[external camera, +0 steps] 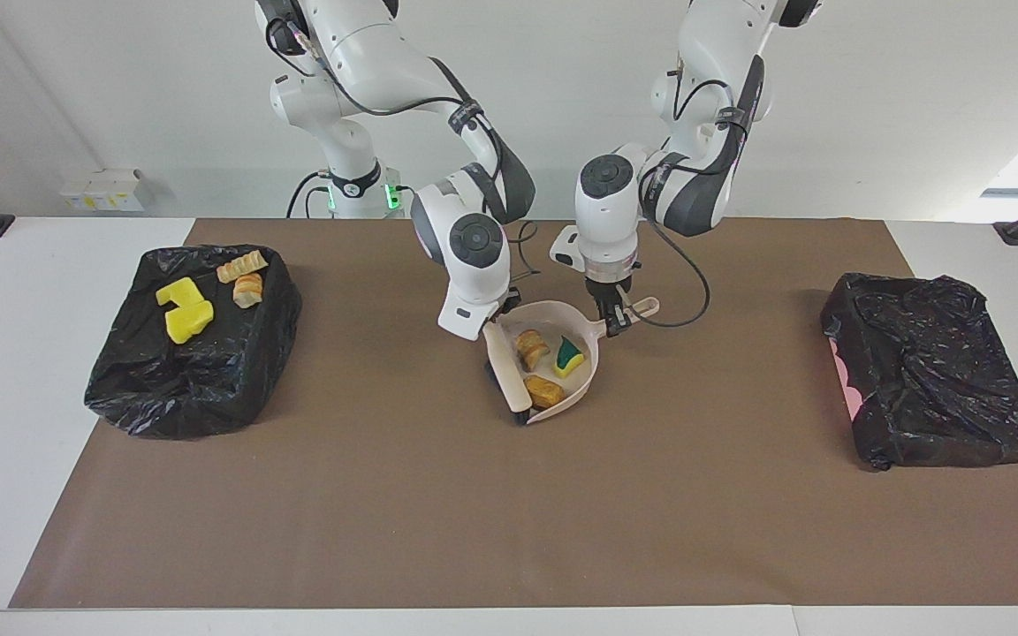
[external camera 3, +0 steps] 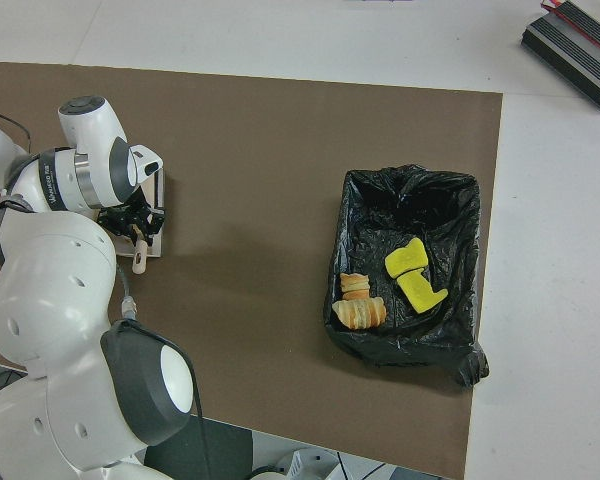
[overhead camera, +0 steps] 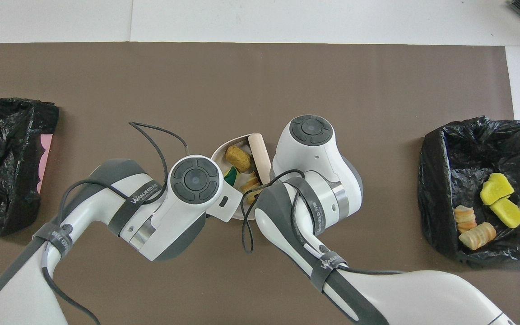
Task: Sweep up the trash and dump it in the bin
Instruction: 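Brush the crusts and green sponge into the dustpan with the right gripper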
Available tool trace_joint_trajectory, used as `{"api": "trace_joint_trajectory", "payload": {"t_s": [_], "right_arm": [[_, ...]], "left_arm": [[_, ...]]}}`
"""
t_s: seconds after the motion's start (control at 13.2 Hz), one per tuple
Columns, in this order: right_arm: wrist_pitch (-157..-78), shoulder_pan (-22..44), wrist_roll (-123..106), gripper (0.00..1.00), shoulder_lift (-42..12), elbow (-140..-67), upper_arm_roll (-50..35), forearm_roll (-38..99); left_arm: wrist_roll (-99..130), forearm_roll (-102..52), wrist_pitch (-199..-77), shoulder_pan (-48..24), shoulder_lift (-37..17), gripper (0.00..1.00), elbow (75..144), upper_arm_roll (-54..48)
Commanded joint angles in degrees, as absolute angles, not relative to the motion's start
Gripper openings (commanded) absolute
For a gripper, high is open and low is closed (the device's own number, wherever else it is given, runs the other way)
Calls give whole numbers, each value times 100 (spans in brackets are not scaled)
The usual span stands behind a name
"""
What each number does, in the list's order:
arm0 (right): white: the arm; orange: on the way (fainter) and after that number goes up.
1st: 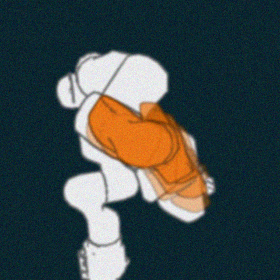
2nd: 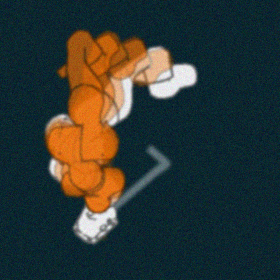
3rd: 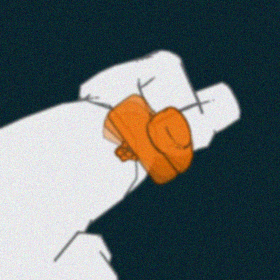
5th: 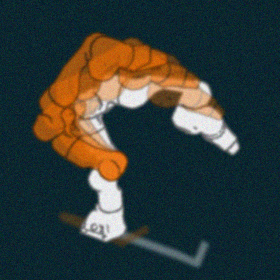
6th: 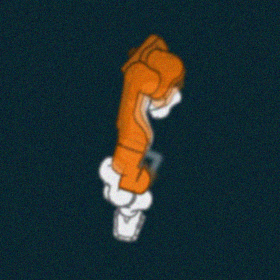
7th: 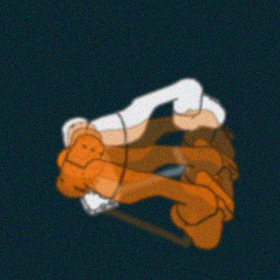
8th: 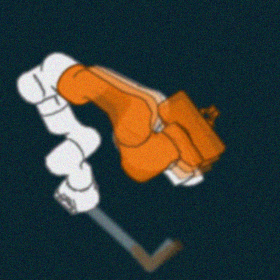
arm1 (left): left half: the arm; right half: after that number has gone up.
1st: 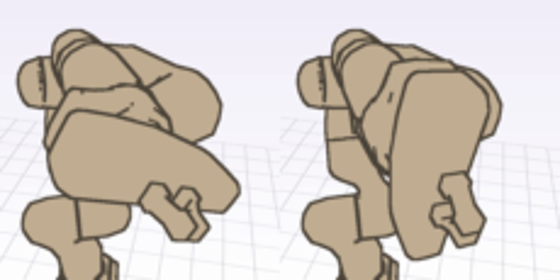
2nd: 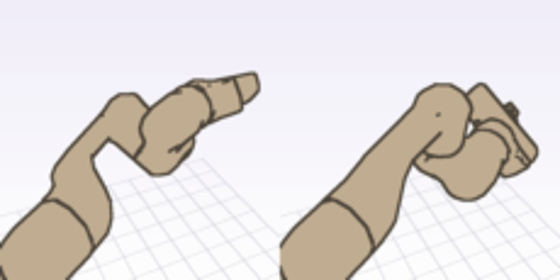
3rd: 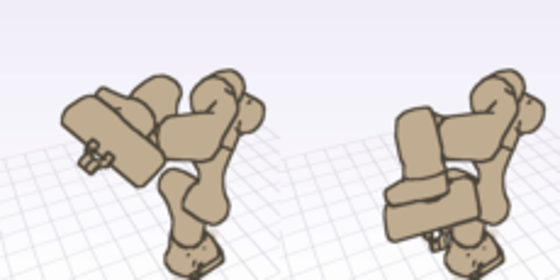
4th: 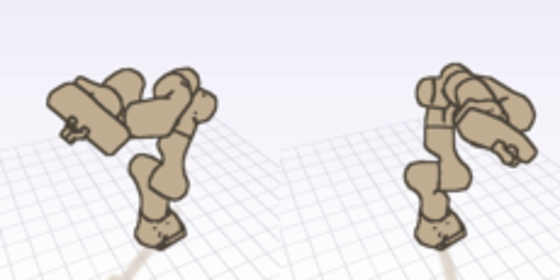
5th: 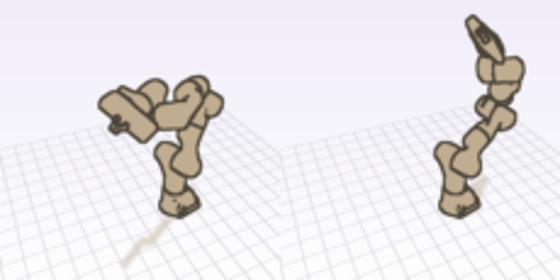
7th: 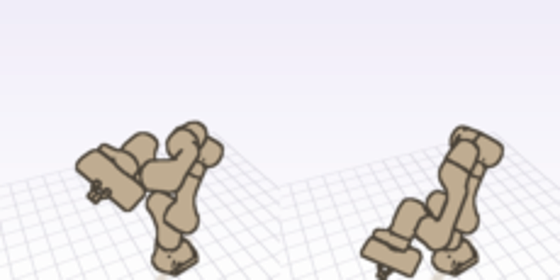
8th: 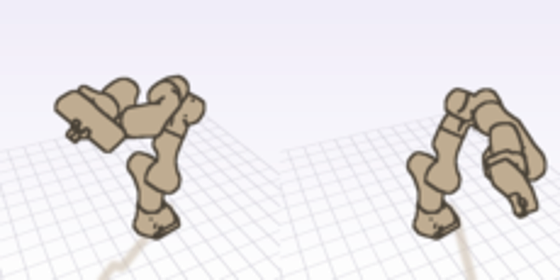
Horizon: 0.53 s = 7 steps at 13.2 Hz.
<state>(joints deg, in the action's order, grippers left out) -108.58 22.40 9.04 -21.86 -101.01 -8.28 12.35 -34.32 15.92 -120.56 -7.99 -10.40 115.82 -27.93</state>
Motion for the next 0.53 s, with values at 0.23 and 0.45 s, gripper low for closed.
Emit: {"api": "trace_joint_trajectory", "payload": {"t_s": [0.23, 0.45], "right_arm": [[-10232, 1626, 510, 0, -1838, -10107, -809, 1319], [-9862, 1616, 1007, 0, -1513, -10256, -809, 1082]], "left_arm": [[-4242, 1538, -11840, -756, -721, 0, 11690, -2427], [-5042, 1057, -11533, -808, -283, 0, 11698, -1848]]}}
